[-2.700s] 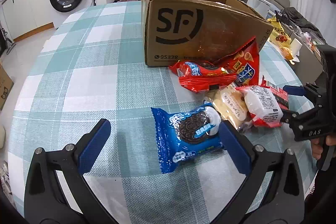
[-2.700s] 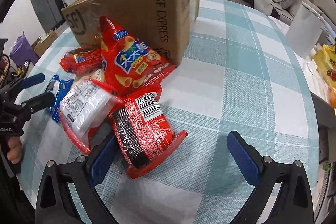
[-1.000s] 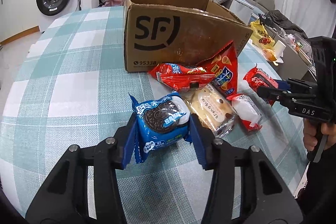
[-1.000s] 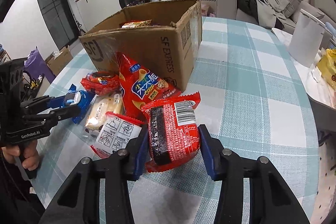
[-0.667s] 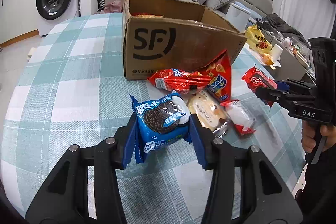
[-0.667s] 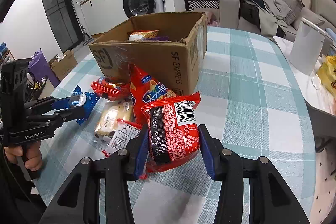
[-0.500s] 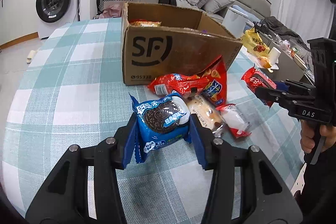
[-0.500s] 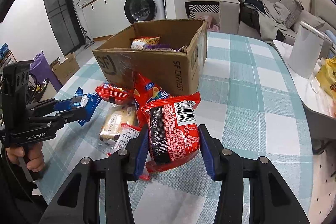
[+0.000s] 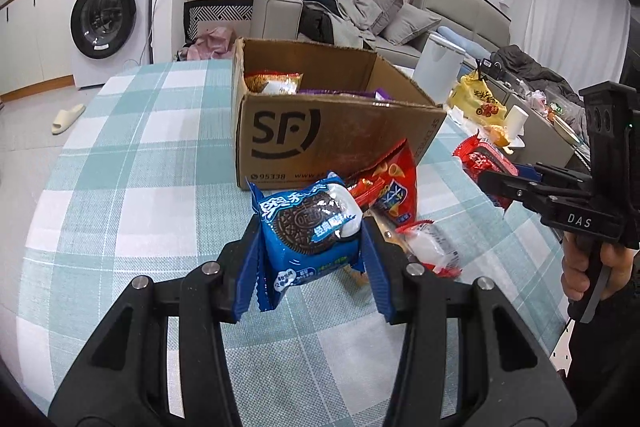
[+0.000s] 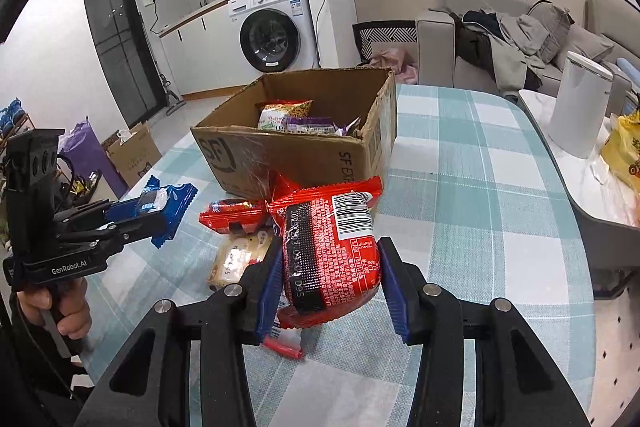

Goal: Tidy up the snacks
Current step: 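Lift both held packs and carry them over the cardboard box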

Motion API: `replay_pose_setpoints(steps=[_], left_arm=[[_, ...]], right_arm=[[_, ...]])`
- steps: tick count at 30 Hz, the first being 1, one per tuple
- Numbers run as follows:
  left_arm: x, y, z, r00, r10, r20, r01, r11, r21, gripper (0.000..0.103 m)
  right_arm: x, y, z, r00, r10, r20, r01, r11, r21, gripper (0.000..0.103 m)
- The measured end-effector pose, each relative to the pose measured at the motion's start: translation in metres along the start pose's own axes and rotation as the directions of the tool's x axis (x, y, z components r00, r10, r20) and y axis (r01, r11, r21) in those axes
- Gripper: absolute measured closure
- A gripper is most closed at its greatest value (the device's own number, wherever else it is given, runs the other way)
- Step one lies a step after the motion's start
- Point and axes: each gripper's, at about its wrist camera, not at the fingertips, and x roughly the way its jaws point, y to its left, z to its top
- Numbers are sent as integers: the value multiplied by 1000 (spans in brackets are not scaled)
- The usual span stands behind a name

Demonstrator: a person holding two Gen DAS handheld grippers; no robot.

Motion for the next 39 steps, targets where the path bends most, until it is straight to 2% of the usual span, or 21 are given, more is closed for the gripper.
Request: replay_pose_setpoints(steps=[14, 33, 39], left_arm=[[-18, -6, 27, 997, 3, 71, -4, 1000, 16, 59], [-11, -13, 71, 994, 10, 112, -13, 1000, 29, 59], [-4, -13, 85, 994, -8, 108, 5, 1000, 29, 59]], right_arm=[[-6, 3, 8, 999, 11, 53, -13, 999, 38, 57], [-8, 19, 42, 993, 16, 115, -24, 997, 67, 57], [-4, 18, 53, 992, 23, 123, -32, 996, 80, 57]])
